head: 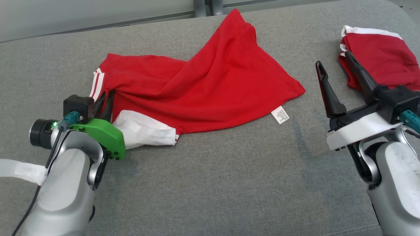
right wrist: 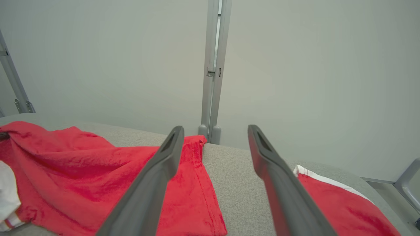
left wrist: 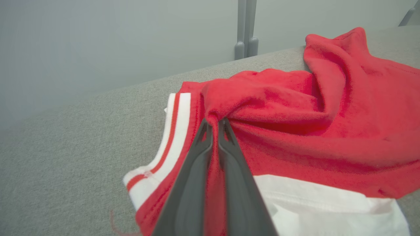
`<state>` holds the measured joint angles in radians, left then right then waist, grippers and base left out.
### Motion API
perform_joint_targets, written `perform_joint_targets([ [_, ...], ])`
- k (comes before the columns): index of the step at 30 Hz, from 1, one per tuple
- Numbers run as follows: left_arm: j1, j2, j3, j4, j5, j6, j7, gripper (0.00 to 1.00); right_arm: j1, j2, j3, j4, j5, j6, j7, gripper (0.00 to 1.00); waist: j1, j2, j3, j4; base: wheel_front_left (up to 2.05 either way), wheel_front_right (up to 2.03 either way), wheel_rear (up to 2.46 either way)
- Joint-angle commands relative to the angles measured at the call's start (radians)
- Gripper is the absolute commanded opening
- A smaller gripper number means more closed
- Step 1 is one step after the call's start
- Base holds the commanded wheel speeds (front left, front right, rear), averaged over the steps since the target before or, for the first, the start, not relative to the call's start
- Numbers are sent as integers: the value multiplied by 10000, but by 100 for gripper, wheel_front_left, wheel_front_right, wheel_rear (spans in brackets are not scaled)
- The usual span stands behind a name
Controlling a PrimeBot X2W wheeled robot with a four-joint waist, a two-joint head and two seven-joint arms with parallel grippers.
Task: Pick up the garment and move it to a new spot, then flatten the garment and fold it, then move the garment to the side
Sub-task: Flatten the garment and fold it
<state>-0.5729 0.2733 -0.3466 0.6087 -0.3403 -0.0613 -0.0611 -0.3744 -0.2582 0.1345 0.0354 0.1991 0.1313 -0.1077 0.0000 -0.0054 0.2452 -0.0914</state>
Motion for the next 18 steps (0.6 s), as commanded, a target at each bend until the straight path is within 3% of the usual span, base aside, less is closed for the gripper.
perform_joint_targets([
  [1, -192, -18, -22, -188, 154, 142, -274, 0, 145, 63, -96, -54, -80, -10, -117, 100, 0, 54, -31, 25, 0, 0, 0],
  [9, 176, 43, -84, -1260, 302, 557, -734, 0, 325, 207, -382, -198, -219, -10, -126, 100, 0, 54, -152, 99, 0, 0, 0],
  [18, 785, 317, 0, -2417, 189, 893, -331, 0, 417, 339, -545, -431, -281, -10, 29, 100, 0, 54, 14, 120, 0, 0, 0],
])
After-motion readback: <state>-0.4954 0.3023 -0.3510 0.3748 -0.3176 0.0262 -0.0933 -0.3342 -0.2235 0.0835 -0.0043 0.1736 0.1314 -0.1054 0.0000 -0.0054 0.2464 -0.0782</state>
